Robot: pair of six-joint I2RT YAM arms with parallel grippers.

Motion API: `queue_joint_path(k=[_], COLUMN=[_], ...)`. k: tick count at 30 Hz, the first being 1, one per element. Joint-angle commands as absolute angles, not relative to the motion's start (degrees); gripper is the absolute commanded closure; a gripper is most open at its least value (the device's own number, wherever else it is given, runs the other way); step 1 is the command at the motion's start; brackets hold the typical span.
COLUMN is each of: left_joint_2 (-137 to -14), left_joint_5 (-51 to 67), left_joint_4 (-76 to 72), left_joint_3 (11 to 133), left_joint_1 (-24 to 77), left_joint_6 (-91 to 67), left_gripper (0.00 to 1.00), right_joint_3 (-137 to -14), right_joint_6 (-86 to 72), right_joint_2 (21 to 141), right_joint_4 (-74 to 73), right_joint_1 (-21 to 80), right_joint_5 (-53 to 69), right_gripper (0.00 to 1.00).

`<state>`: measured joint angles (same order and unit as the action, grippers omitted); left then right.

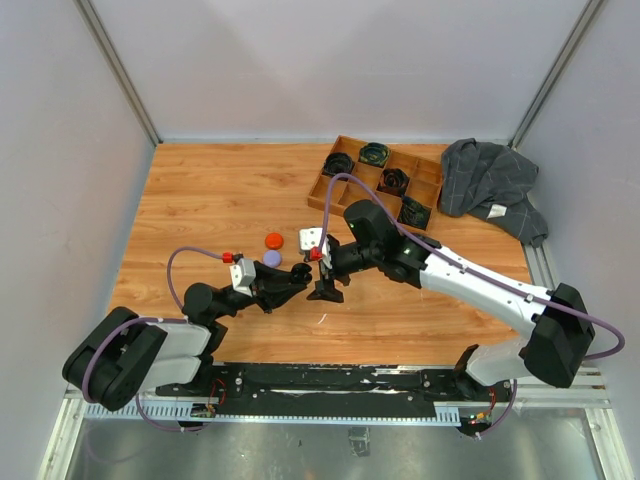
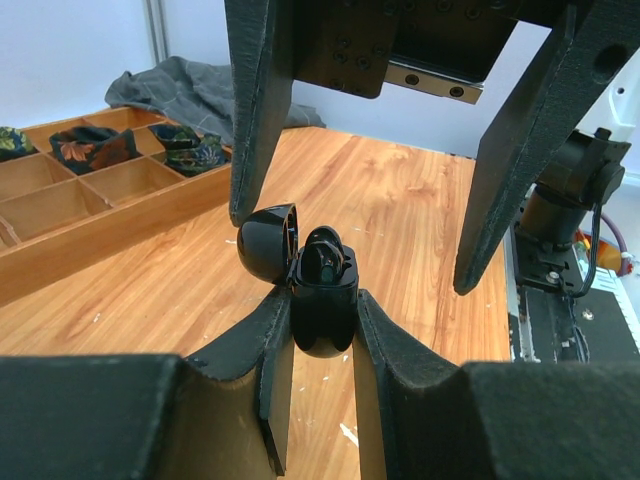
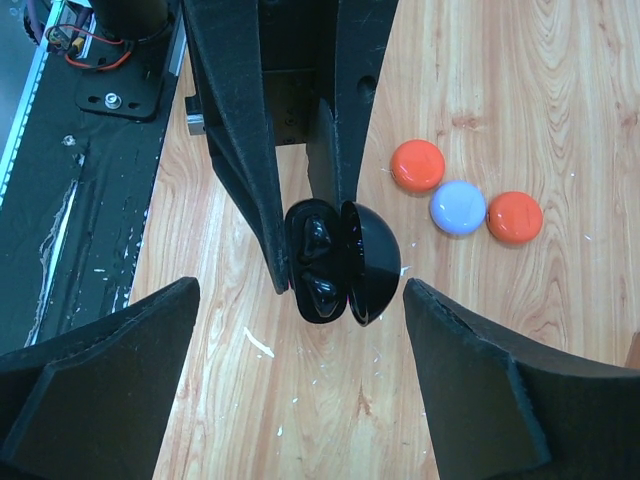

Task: Insert the wireless bluetooth earbuds into the charging case
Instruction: Close the charging case, then place the charging case at the center of the board.

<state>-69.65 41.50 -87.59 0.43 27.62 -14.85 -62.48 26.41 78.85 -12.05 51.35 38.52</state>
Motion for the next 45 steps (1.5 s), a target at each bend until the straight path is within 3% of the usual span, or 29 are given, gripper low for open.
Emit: queue_joint_path(k=[1, 9, 17, 26, 37, 45], left_joint_2=[-69.96, -68.93, -66.11, -66.66, -66.19, -61.26], left_joint_5=[41.70, 38.49, 33.28, 31.31, 19.59, 9.61], left_joint_4=[-100.28, -96.21, -86.35, -85.01, -70.41, -36.39], left_joint_3=[-1.49, -1.25, -0.03, 0.34, 5.23, 12.66], left_joint_1=[27.93, 27.95, 27.95, 27.91, 27.88, 27.94], left_joint_6=[-14.61, -13.53, -11.45, -11.71, -19.69, -29.86], left_gripper=[0.89, 0.89, 0.89, 0.89, 0.82, 0.83], right_joint_3=[-64.00, -65.79, -64.38, -62.81, -52.03, -40.80], right_joint_6=[28.02, 28.43, 28.48, 27.94, 16.85, 8.90], right_joint_2=[78.38, 80.12, 76.93, 73.60, 66.61, 61.89], right_joint_4=[-13.44, -16.44, -16.85, -17.21, -3.94, 6.27], right_joint_1=[50.54, 50.54, 50.56, 50.52, 50.45, 50.23], right_joint_5=[41.43, 45.61, 43.34, 39.88, 18.65, 1.16], right_gripper=[0.16, 0.20, 0.20, 0.20, 0.14, 0.04])
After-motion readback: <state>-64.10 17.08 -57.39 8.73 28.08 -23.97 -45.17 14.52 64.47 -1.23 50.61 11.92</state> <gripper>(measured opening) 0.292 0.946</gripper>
